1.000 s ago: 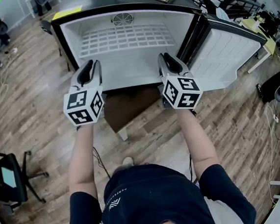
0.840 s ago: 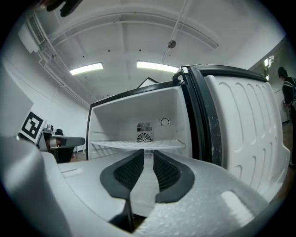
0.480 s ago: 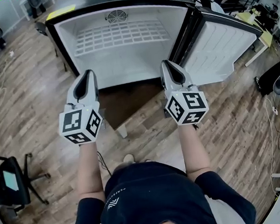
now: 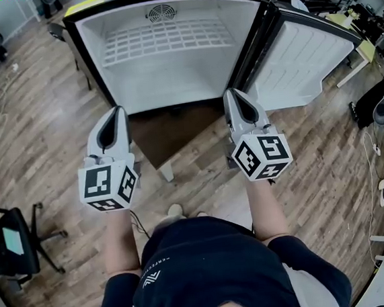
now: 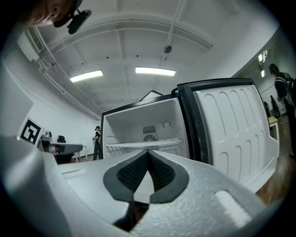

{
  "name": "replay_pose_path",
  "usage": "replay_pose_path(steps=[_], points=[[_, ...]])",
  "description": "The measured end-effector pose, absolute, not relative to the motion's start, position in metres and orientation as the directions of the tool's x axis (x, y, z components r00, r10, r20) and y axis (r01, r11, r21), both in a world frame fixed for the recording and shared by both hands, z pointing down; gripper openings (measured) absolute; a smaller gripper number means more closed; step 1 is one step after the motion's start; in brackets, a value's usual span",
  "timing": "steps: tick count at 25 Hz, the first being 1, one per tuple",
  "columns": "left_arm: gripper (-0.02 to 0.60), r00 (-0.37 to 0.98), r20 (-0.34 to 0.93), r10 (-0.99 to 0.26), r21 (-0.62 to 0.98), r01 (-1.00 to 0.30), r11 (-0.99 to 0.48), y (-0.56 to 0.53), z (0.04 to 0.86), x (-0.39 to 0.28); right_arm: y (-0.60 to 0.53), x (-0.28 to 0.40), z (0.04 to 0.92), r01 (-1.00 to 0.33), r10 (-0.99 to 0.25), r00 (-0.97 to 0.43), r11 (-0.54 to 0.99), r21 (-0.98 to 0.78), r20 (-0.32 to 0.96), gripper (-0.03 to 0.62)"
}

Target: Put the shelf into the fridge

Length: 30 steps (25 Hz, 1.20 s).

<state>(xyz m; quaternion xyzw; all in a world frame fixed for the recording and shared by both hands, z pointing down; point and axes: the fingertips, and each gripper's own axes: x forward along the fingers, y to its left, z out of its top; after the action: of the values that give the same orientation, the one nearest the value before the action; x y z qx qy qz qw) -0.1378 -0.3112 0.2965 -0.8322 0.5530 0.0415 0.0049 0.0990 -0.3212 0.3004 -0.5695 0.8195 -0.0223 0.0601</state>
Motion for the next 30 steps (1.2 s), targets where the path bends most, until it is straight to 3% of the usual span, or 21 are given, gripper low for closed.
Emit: replay_pose_path(steps=[18,30], points=[[0.002,0.374,0.035,-0.927,0.085,-0.925,-0.370,-0.294,0.339,-0.144,-0.305,0.103,0.334,-0.937,-0.945,-0.328,0.323,-0.129,0.014,0.002],[0.002,0.375,0.033,-0.927,0.096,-0.924,-0.370,-0.291,0.341,-0.142,-0.306,0.103,0.333,-0.935,-0.944,-0.330,0.324,-0.144,0.017,0.002]])
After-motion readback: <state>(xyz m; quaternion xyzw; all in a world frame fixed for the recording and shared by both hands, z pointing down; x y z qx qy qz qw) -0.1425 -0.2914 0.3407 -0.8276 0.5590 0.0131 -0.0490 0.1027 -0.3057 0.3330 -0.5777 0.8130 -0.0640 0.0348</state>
